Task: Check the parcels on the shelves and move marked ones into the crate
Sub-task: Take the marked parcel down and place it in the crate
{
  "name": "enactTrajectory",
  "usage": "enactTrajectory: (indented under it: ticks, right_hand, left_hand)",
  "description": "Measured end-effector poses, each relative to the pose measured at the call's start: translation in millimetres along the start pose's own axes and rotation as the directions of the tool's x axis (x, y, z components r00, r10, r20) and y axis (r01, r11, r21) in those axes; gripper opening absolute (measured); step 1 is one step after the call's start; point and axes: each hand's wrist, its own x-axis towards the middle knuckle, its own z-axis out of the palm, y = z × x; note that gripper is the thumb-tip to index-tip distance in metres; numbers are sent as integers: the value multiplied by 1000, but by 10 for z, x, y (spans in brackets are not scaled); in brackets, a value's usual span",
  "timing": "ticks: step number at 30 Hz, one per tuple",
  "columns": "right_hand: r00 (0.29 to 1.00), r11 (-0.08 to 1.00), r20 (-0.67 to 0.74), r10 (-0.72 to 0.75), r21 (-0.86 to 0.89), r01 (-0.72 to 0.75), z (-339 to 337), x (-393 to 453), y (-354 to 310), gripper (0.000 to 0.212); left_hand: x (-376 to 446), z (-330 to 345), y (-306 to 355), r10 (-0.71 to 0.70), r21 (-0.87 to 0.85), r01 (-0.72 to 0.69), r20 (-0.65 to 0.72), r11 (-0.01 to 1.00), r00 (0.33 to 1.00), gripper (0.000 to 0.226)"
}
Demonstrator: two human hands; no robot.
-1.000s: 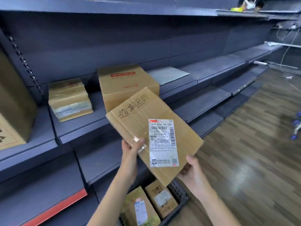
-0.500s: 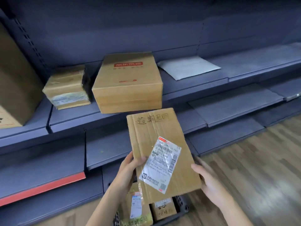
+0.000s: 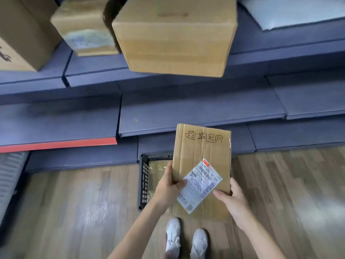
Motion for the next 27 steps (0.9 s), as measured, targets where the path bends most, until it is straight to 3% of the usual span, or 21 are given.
enactTrajectory:
  ticks: [4, 7, 9, 13, 15, 18, 21, 23, 27]
  right_hand:
    - [985, 991, -142, 94, -85, -106, 47, 420, 494, 34]
    - [966, 979, -220, 139, -117, -167, 91, 816, 878, 38]
    - [958, 970, -231, 172, -132, -206, 125, 1092, 1118, 39]
    - [954, 954, -239, 181, -192, -229, 185, 1577, 1575, 32]
    - [958, 950, -235, 163, -225, -217, 206, 1799, 1758, 32]
    - [960, 935, -239, 148, -281, -215, 217, 2126, 2002, 39]
    - [955, 897, -256, 153, -369, -243, 226, 2434, 2267, 62]
    - [959, 881, -247, 136, -412, -231, 237, 2620, 2416, 72]
    - [963, 857, -253, 92, -473, -206, 264, 2977, 2577, 63]
  left_hand:
    - [345, 138, -572, -75, 36, 75, 7, 997, 997, 81]
    - [694, 258, -1038, -81, 59, 81, -2, 995, 997, 66]
    - [917, 301, -1297, -79, 89, 79, -4, 993, 997, 61]
    - [1320, 305, -1800, -105, 155, 114, -61, 981, 993, 27]
    - [1515, 307, -2018, -104, 180, 117, -79, 977, 991, 21]
    - [1819, 322, -2367, -131, 192, 144, -80, 971, 988, 26]
    - [2071, 357, -2627, -159, 207, 173, -85, 963, 984, 50]
    - [2238, 359, -2745, -173, 177, 190, -107, 966, 979, 52]
    - [2607, 334, -2962, -174, 224, 205, -149, 953, 973, 61]
